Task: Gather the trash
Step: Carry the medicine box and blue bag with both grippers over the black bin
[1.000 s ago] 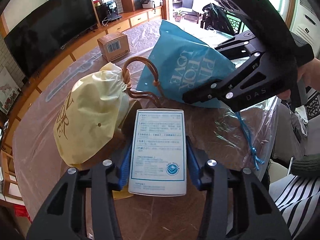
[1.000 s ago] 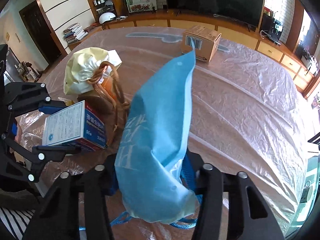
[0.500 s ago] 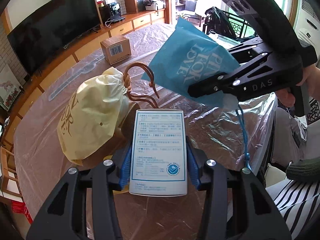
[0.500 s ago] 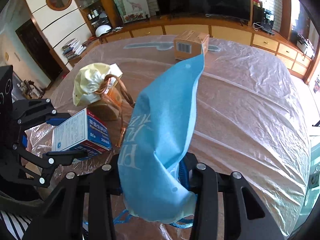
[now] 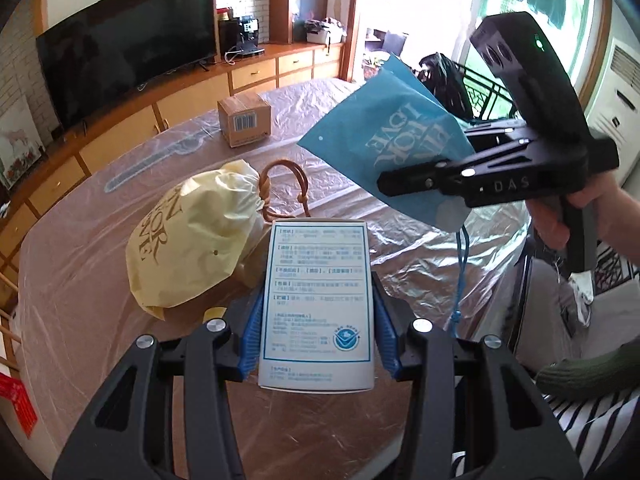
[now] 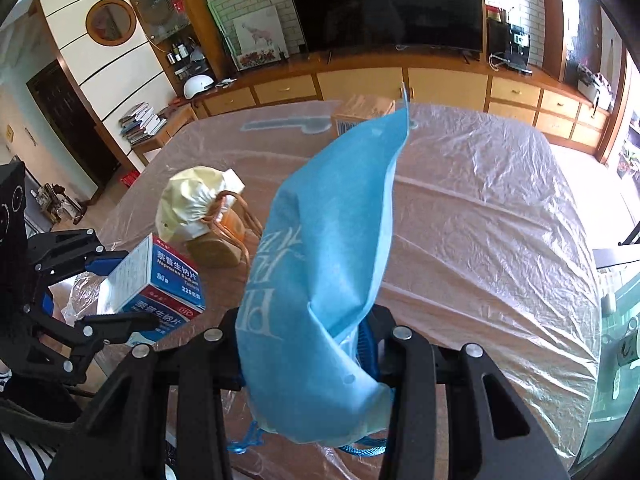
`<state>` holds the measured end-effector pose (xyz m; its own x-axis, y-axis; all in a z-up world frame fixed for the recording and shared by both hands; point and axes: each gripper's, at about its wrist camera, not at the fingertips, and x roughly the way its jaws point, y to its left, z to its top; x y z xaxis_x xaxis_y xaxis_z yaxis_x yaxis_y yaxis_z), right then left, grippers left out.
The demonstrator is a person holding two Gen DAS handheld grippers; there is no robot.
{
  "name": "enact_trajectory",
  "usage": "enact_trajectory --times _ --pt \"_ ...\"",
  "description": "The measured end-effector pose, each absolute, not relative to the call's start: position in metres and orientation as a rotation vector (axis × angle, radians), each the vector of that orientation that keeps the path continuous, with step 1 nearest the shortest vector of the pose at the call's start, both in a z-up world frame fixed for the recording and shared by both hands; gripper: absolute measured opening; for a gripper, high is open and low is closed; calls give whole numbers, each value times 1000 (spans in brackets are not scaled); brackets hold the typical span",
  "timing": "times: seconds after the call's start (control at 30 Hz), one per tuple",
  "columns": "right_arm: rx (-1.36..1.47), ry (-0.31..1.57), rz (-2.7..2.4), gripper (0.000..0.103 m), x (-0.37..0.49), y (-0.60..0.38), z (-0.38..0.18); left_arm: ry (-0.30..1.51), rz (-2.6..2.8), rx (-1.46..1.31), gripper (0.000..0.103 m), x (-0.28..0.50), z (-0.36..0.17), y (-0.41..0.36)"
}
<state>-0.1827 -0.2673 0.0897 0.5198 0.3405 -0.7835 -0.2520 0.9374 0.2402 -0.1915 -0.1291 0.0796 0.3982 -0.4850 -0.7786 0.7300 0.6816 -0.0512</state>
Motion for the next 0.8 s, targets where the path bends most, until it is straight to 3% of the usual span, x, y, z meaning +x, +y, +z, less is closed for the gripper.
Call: enact_trajectory --times 0.8 --pt "113 881 436 40 -237 -252 123 851 -604 204 48 -209 90 -100"
